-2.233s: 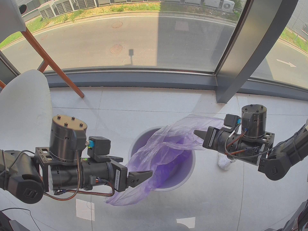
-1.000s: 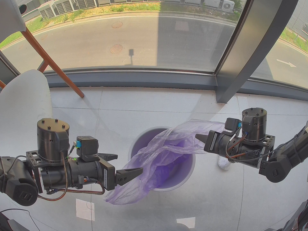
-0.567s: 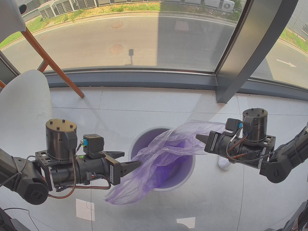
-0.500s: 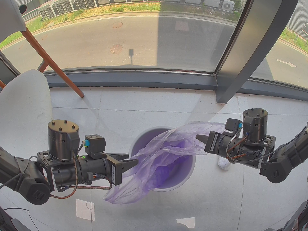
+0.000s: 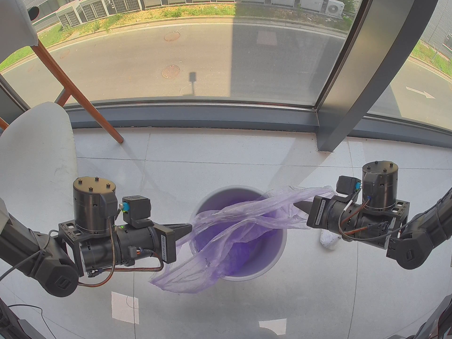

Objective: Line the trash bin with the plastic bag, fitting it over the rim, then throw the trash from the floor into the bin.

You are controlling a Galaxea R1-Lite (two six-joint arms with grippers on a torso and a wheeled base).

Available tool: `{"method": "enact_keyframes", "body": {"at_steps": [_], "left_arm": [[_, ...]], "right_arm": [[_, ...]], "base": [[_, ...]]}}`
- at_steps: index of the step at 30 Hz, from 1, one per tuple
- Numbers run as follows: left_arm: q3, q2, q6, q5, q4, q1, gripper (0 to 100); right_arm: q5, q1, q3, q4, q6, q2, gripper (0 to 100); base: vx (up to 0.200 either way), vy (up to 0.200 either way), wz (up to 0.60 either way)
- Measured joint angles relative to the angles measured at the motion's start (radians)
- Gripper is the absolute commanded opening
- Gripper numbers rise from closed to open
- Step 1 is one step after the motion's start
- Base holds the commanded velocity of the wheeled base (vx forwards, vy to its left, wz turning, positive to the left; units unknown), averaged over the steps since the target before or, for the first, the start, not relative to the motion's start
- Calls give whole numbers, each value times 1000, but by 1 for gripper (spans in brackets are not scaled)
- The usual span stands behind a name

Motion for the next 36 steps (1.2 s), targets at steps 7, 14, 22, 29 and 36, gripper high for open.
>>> {"method": "enact_keyframes", "body": {"at_steps": [7, 14, 22, 29, 36], "left_arm": [[-6, 4, -9, 7, -48, 55, 0], [-57, 13, -90, 48, -68, 62, 0], [-220, 97, -142, 157, -74, 9, 0], [-331, 220, -150, 238, -75, -9, 0], [-403, 294, -177, 277, -71, 15, 0]], "right_arm": [[184, -64, 89, 0, -232, -35, 0], [464, -240, 136, 0, -576, -36, 0], [612, -390, 113, -1, -848, 74, 0], [629, -407, 16, -2, -876, 191, 0], [629, -403, -126, -2, -858, 286, 0]], "base": [[0, 0, 0], [0, 0, 0], [0, 0, 0], [0, 0, 0], [0, 0, 0]]}}
